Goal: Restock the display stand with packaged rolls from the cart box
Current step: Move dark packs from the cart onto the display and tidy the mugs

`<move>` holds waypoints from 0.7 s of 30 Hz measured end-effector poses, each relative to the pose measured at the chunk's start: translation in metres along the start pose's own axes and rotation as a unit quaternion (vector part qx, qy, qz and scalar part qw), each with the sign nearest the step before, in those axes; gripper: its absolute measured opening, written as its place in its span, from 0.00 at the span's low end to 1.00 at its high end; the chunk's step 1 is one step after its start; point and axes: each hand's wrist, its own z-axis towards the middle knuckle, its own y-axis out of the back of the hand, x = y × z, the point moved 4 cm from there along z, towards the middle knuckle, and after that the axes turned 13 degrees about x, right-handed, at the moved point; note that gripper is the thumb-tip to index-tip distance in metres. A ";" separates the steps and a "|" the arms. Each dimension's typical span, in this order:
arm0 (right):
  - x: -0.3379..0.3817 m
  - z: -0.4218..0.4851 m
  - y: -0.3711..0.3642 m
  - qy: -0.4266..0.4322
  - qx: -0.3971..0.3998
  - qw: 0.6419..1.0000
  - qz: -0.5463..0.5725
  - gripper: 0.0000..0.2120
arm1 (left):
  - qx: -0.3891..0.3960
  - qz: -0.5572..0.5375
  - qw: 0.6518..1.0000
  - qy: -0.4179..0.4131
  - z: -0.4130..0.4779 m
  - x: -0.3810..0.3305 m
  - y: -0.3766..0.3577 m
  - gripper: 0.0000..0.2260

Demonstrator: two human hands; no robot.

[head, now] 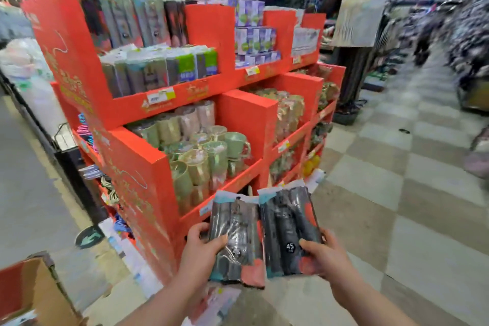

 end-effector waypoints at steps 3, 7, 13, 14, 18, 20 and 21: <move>0.028 0.020 0.011 0.023 -0.003 1.000 0.009 0.16 | 0.009 -0.003 1.000 -0.023 0.024 -0.028 -0.015 0.24; 0.072 0.060 0.018 0.050 -0.001 0.999 -0.010 0.14 | 0.019 -0.030 0.997 -0.064 0.069 -0.063 -0.029 0.19; 0.156 0.138 0.012 0.107 0.009 0.994 -0.036 0.13 | 0.036 -0.073 0.990 -0.116 0.152 -0.130 -0.034 0.17; 0.173 0.153 0.006 0.117 0.015 0.992 -0.042 0.14 | 0.034 -0.076 0.989 -0.123 0.163 -0.144 -0.031 0.16; 0.230 0.213 -0.028 0.164 0.062 0.983 -0.048 0.13 | 0.003 -0.080 0.980 -0.181 0.203 -0.206 -0.004 0.21; 0.253 0.238 -0.049 0.181 0.087 0.979 -0.043 0.11 | -0.021 -0.095 0.973 -0.209 0.216 -0.231 0.014 0.20; 0.263 0.251 -0.059 0.184 0.099 0.977 -0.040 0.11 | -0.038 -0.103 0.969 -0.220 0.222 -0.239 0.024 0.18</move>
